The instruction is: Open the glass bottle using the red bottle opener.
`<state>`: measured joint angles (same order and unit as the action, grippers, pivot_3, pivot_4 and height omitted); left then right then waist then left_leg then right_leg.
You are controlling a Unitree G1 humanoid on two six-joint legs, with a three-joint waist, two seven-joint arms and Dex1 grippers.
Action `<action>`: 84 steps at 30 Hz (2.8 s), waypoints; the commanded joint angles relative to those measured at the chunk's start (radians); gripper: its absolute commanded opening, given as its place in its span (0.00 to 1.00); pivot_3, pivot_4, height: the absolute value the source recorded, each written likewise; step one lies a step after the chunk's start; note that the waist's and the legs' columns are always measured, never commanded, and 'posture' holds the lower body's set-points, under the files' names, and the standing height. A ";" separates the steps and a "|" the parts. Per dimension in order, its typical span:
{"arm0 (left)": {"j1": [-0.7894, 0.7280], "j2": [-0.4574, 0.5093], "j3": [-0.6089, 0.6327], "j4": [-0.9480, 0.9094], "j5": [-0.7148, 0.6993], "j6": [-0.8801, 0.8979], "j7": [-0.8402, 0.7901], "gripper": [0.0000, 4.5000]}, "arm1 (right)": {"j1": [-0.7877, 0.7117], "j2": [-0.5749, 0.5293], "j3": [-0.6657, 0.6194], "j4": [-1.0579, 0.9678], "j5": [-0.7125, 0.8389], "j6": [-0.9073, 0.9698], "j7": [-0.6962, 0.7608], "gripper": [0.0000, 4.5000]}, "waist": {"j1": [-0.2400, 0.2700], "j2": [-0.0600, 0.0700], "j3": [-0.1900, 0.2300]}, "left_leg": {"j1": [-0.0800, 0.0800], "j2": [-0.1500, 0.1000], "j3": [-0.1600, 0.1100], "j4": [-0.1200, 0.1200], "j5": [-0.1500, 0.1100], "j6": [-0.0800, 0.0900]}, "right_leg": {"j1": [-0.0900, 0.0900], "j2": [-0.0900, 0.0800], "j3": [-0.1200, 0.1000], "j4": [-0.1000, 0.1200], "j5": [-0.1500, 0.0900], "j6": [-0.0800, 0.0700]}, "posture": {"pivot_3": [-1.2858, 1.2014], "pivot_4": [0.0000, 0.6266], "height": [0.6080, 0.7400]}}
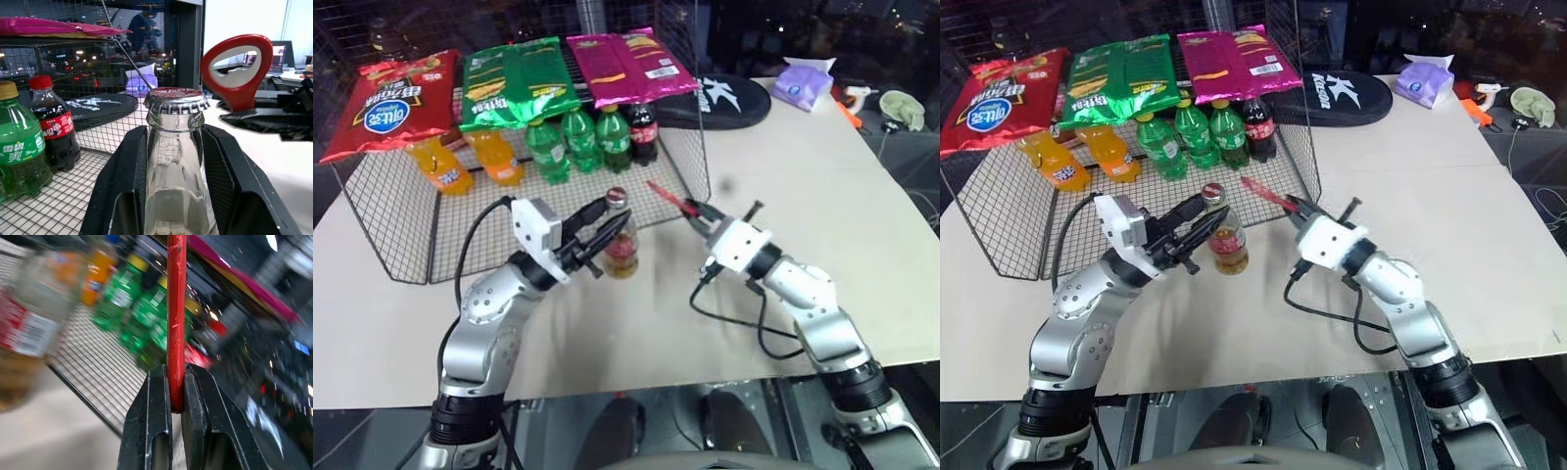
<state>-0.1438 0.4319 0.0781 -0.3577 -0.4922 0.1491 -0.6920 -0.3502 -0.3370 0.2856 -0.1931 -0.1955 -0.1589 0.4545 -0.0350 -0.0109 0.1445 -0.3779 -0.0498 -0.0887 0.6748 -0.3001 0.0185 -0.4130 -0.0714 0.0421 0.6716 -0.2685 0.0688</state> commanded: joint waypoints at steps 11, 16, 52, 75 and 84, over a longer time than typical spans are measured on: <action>0.039 0.011 -0.004 -0.017 0.015 0.010 0.008 0.25 | -0.136 0.102 0.104 0.216 -0.144 -0.180 -0.093 0.00 | -0.001 0.000 0.000 | 0.000 0.000 0.000 0.000 0.000 0.000 | 0.000 0.000 0.000 0.000 0.000 0.000 | 0.52 0.24 1.00; 0.037 0.008 -0.002 -0.006 0.012 0.006 0.006 0.25 | -0.138 0.107 0.139 0.274 -0.207 -0.267 -0.137 0.00 | -0.001 0.000 -0.001 | 0.000 0.000 0.000 0.000 0.000 0.000 | 0.000 0.000 0.000 0.000 0.000 0.000 | 0.52 0.24 1.00; -0.006 -0.009 -0.025 0.013 0.025 0.019 0.018 0.25 | -0.361 0.022 0.133 0.549 -0.397 -0.607 -0.308 0.00 | -0.004 0.000 -0.001 | 0.001 0.000 0.000 0.000 0.000 0.000 | 0.001 0.000 0.000 0.000 0.000 0.000 | 0.52 0.24 1.00; 0.012 -0.002 -0.006 -0.003 0.012 0.018 0.029 0.25 | -0.412 -0.011 -0.038 0.588 -0.234 -0.542 -0.370 0.00 | -0.006 0.000 0.000 | 0.000 0.000 0.000 0.000 0.000 0.000 | 0.001 0.000 0.000 -0.001 0.000 0.000 | 0.52 0.24 1.00; 0.013 0.000 -0.002 -0.012 0.016 0.012 0.043 0.36 | -0.333 0.018 -0.062 0.549 -0.160 -0.475 -0.342 0.00 | -0.007 0.000 0.000 | 0.000 0.000 0.000 -0.001 0.000 0.000 | 0.001 0.000 0.000 -0.001 0.000 0.000 | 0.52 0.24 1.00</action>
<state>-0.1436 0.4248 0.0780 -0.3628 -0.4914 0.1495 -0.6534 -0.6801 -0.3236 0.2458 0.4037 -0.3829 -0.6357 0.1108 -0.0416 -0.0107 0.1442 -0.3774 -0.0495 -0.0886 0.6742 -0.2999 0.0183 -0.4122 -0.0710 0.0425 0.6707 -0.2685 0.0687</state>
